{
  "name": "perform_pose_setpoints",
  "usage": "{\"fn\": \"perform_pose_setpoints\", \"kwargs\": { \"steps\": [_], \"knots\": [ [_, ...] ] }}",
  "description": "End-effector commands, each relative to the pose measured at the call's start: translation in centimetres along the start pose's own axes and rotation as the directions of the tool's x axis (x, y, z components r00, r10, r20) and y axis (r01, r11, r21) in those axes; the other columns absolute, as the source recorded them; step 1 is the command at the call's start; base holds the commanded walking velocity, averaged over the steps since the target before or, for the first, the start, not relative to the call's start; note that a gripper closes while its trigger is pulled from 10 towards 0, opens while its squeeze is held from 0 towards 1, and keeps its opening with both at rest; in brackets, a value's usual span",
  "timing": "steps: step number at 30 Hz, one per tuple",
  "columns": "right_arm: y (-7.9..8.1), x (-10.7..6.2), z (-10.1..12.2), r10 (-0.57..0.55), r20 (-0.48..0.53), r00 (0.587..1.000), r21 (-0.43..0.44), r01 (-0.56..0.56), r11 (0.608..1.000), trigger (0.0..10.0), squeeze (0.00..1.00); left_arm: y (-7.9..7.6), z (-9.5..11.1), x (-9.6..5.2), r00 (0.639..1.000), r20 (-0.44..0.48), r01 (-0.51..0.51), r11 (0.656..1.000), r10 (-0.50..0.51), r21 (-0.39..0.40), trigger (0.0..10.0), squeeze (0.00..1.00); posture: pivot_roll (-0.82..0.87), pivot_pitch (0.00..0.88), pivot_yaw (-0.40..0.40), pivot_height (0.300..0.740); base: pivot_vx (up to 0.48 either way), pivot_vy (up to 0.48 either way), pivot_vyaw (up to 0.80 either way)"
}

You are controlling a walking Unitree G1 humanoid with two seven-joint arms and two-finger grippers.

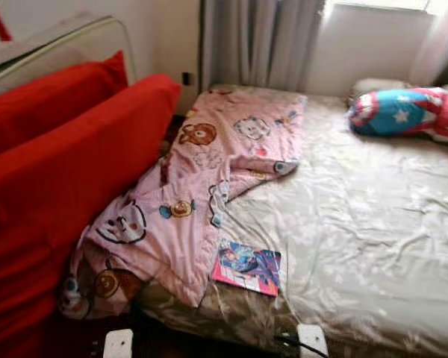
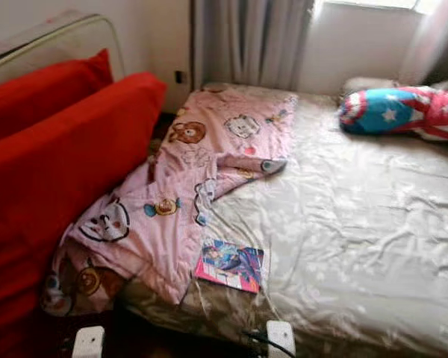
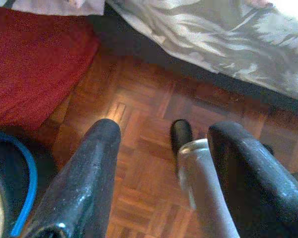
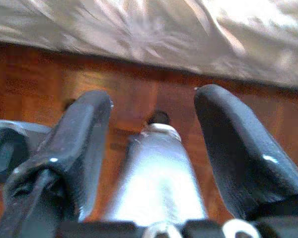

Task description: Clean up the room

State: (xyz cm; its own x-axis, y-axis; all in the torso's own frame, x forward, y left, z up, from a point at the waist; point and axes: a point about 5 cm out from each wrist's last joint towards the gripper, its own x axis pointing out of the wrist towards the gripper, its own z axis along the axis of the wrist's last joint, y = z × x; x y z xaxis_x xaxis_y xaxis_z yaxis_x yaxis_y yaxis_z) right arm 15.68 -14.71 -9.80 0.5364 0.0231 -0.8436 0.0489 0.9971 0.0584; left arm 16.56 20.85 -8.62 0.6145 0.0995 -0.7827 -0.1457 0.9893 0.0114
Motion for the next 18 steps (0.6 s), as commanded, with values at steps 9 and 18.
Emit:
{"fn": "perform_pose_setpoints", "kwargs": {
  "steps": [9, 18],
  "knots": [
    [0.7, 0.1, 0.38, 0.015, 0.011, 1.0, 0.005, -0.016, 1.0, 10.0, 0.0, 0.6, -0.51, -0.16, 1.0, -0.026, -0.011, 1.0, 0.012, 0.023, 10.0, 0.0, 0.02, 0.018, -0.036, 0.74, 0.0, 0.237, 0.0],
    [0.69, 0.11, 0.44, 0.014, 0.011, 1.0, 0.006, -0.015, 1.0, 10.0, 0.0, 0.6, -0.46, -0.15, 1.0, -0.023, -0.008, 1.0, 0.009, 0.02, 10.0, 0.0, 0.02, 0.024, -0.037, 0.74, 0.0, 0.0, 0.0]
  ]
}}
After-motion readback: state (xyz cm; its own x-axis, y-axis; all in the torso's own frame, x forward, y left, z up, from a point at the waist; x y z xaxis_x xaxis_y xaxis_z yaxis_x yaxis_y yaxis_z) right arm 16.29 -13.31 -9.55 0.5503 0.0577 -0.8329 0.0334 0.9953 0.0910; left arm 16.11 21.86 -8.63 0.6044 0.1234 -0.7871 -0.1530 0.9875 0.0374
